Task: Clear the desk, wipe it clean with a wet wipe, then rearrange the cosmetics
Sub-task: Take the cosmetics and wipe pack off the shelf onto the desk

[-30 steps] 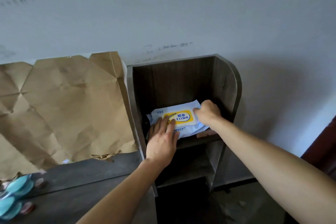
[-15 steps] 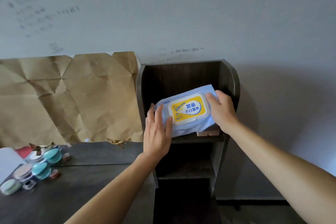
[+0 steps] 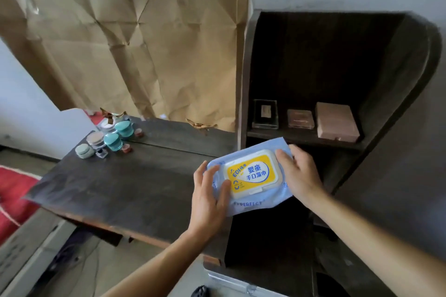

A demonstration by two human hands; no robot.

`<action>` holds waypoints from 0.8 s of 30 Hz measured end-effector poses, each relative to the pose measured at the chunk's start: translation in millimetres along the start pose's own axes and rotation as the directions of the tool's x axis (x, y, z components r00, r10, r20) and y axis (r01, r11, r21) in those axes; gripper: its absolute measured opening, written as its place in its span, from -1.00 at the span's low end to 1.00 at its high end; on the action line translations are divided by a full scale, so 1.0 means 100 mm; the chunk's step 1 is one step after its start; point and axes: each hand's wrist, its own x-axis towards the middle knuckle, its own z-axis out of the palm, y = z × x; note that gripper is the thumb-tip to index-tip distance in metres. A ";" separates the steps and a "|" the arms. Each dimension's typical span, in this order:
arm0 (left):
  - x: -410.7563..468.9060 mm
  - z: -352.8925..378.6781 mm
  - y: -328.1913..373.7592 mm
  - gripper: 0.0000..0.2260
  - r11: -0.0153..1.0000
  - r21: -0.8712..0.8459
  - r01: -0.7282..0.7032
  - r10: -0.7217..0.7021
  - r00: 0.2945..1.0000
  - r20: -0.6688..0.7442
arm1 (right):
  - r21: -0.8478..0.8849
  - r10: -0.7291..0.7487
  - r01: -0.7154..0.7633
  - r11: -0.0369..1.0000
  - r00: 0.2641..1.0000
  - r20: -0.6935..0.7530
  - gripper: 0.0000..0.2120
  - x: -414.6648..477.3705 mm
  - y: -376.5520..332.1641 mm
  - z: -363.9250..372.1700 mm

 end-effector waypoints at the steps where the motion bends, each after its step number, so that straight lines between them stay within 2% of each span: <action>1: -0.04 -0.07 -0.12 -0.72 0.999 0.020 0.034 -0.034 0.999 0.002 | -0.038 0.021 -0.020 0.999 1.000 0.021 -0.67 -0.01 0.09 0.14; 6: -0.06 -0.45 -0.69 -0.69 0.979 0.132 0.153 -0.155 0.988 0.006 | -0.301 0.138 -0.100 0.948 0.984 0.108 -0.71 0.04 0.44 0.88; 9: 0.06 -0.68 -1.02 -0.68 0.957 0.202 0.207 -0.216 0.976 0.023 | -0.391 0.249 -0.166 0.905 0.953 0.173 -0.74 0.11 0.53 1.35; 19: 0.89 -1.68 -2.37 -0.65 0.886 0.326 0.328 -0.389 0.910 0.142 | -0.501 0.499 -0.319 0.805 0.820 0.279 -0.87 0.66 0.63 3.17; 21: 1.04 -1.93 -2.63 -0.66 0.863 0.338 0.377 -0.440 0.888 0.132 | -0.528 0.526 -0.319 0.787 0.795 0.302 -0.88 0.79 0.58 3.60; 24: 1.21 -2.30 -3.01 -0.67 0.818 0.341 0.463 -0.512 0.857 0.065 | -0.605 0.510 -0.220 0.765 0.780 0.361 -0.87 1.00 0.47 4.22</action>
